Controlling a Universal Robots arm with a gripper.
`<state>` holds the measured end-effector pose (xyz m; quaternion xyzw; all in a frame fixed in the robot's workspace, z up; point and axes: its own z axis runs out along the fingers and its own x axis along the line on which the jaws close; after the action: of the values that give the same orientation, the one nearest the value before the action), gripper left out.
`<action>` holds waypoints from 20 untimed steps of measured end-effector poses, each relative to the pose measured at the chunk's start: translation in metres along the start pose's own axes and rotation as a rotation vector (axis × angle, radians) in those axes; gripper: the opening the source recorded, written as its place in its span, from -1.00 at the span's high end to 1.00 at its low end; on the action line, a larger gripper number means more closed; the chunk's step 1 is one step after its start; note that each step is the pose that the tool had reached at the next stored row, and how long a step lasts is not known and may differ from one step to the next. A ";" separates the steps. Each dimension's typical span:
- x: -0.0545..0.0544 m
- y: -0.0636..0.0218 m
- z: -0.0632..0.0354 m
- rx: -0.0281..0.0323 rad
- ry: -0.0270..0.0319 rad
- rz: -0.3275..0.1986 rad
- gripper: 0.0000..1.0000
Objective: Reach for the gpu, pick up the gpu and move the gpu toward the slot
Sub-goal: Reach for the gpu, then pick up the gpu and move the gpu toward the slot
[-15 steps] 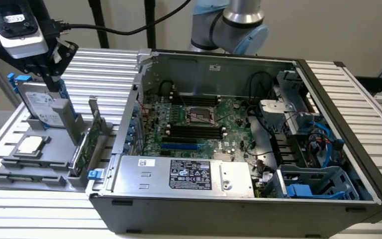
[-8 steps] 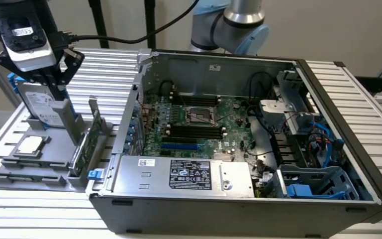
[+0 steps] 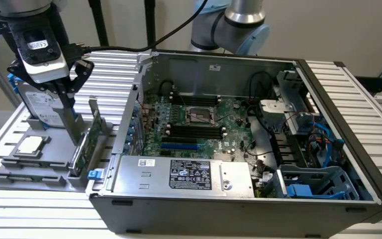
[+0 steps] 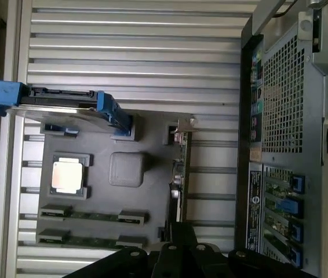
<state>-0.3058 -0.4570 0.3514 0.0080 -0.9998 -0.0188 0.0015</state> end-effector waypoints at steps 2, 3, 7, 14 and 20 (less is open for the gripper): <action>0.000 0.0003 0.0008 0.0015 -0.0001 0.003 0.79; 0.000 0.0002 0.0007 0.0022 0.0001 0.004 0.79; 0.000 0.0003 0.0007 0.0024 0.0001 0.004 0.79; 0.000 0.0003 0.0007 0.0024 0.0000 0.004 0.79; 0.000 0.0003 0.0007 0.0024 0.0000 0.004 0.40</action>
<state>-0.3057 -0.4567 0.3507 0.0061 -0.9998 -0.0176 0.0016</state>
